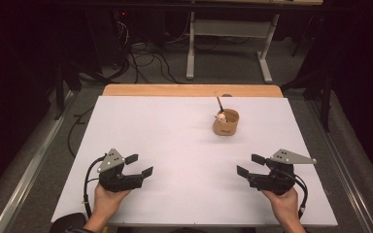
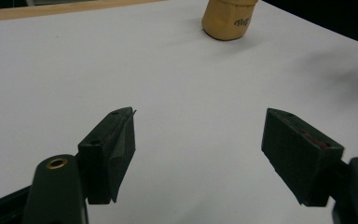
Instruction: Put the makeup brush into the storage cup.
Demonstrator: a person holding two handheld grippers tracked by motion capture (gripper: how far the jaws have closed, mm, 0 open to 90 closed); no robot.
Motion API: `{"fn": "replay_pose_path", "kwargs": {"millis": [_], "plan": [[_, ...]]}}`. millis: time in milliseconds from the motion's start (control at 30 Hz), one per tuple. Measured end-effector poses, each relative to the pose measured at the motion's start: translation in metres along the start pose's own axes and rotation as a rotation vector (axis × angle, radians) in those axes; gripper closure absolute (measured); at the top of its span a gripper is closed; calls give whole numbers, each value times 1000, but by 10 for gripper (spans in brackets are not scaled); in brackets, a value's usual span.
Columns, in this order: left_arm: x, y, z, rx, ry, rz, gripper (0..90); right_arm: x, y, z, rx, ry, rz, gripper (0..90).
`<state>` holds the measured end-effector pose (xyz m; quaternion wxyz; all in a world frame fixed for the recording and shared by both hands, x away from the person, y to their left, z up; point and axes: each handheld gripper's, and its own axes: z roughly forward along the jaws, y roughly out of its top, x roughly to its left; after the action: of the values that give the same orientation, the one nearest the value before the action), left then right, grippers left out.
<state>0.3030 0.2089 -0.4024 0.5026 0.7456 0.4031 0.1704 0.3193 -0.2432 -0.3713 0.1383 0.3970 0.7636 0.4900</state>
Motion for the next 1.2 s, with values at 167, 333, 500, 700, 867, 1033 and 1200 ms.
{"fn": "replay_pose_path", "kwargs": {"millis": [167, 333, 500, 700, 867, 1033, 1200], "plan": [[0, 0, 0, 0, 2, -1, 264, -3, -6, 2, 8, -6, 14, 265], [0, 0, 0, -2, 3, -1, 265, -4, -10, 3, 8, -13, 13, 266], [0, 0, 0, -1, 5, -2, 265, -4, -12, 6, 13, -23, 6, 267], [0, 0, -1, -1, 6, -2, 265, -5, -16, 10, 26, -37, -3, 267], [0, 0, -1, -3, 6, -1, 266, -8, -18, 10, 26, -51, -5, 267], [0, 0, -1, -3, 7, -1, 266, -10, -20, 12, 35, -70, -11, 267], [0, 0, -1, -4, 6, 2, 266, -9, -23, 13, 50, -97, -33, 267]]}}
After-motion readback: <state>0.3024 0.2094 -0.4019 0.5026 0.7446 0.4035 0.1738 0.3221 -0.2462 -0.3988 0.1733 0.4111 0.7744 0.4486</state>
